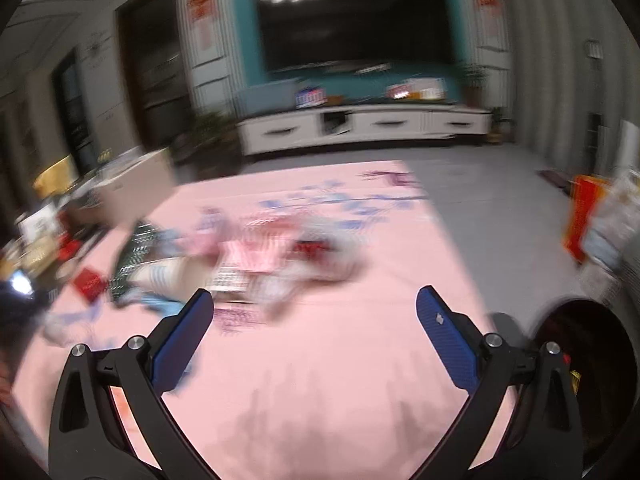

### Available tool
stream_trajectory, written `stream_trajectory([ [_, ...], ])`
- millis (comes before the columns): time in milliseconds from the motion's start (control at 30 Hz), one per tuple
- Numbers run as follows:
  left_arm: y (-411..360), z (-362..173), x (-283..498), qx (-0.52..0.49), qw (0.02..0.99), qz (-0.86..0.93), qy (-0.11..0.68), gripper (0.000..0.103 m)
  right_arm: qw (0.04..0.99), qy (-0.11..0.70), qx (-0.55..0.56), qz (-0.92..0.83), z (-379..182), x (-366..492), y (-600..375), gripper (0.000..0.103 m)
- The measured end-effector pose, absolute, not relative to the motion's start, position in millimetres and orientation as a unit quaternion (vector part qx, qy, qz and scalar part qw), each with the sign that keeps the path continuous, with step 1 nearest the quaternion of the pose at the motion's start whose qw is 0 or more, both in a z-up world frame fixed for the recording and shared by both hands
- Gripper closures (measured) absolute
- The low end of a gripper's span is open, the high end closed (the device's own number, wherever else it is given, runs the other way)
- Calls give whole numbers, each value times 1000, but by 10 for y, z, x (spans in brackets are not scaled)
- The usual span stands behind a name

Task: Collect trash
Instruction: 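Grasp the white tissue with the left gripper while the right gripper grasps the red cigarette box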

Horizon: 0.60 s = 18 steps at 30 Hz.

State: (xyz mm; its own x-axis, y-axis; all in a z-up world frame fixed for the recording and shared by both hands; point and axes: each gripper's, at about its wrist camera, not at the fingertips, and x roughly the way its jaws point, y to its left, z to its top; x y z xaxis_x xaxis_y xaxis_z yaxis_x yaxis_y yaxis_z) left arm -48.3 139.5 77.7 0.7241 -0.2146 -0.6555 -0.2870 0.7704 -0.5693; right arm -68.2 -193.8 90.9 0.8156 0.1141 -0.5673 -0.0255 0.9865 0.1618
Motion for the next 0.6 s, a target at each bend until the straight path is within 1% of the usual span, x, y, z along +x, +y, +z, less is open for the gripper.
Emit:
stream_trajectory([
  [67, 1431, 747, -473, -338, 863, 26, 375, 96, 935, 331, 80, 97, 1012, -421, -1608, 4],
  [167, 1507, 711, -480, -338, 861, 33, 380, 96, 901, 381, 83, 190, 1088, -34, -1039, 8],
  [200, 1546, 688, -480, -339, 859, 37, 382, 96, 884, 401, 68, 230, 1094, 120, -728, 8],
  [333, 1706, 600, -486, -335, 855, 62, 392, 96, 844, 445, -28, 298, 982, 462, 253, 9],
  [400, 1799, 565, -494, -332, 853, 77, 395, 96, 823, 467, -82, 312, 840, 623, 724, 11],
  [500, 1920, 539, -522, -337, 850, 90, 395, 96, 812, 478, -141, 303, 640, 799, 1164, 15],
  [600, 1981, 513, -522, -340, 848, 89, 397, 96, 797, 488, -164, 314, 480, 866, 1397, 15],
])
